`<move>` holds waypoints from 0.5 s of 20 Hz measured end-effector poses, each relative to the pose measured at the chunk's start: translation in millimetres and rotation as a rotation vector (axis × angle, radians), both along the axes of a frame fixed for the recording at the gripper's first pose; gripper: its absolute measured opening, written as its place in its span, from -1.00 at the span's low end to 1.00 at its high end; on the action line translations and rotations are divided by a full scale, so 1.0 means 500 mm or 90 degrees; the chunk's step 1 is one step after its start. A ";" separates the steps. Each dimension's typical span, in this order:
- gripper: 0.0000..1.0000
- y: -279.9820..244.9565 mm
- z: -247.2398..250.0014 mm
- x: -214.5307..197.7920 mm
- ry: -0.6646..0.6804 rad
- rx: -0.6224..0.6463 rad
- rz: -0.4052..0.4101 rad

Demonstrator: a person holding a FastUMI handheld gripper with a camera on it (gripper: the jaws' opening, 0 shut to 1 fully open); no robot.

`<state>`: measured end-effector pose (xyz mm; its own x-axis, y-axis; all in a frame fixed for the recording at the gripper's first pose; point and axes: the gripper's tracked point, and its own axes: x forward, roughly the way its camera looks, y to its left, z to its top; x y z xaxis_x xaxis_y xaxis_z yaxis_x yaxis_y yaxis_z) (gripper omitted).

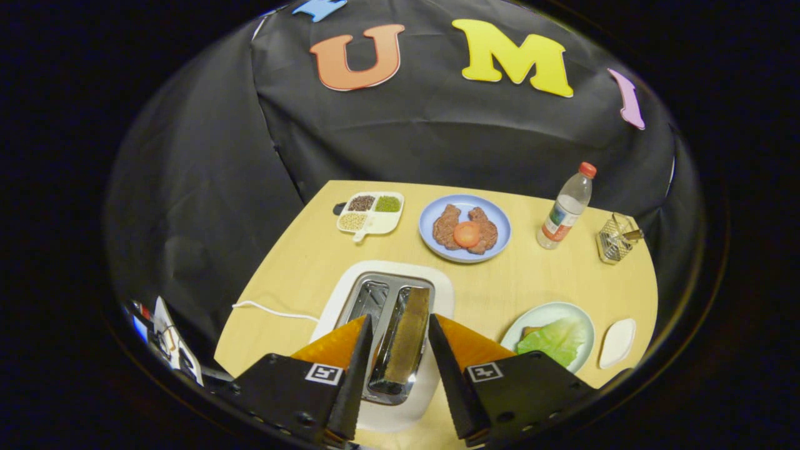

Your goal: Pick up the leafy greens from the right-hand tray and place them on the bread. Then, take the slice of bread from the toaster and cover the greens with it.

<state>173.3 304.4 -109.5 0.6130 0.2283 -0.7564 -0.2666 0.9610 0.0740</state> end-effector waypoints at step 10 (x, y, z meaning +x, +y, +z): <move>-0.72 0.004 -0.014 -0.011 0.022 -0.030 -0.007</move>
<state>168.1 306.6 -116.3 0.5890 0.1849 -0.7867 -0.2541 0.9665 0.0369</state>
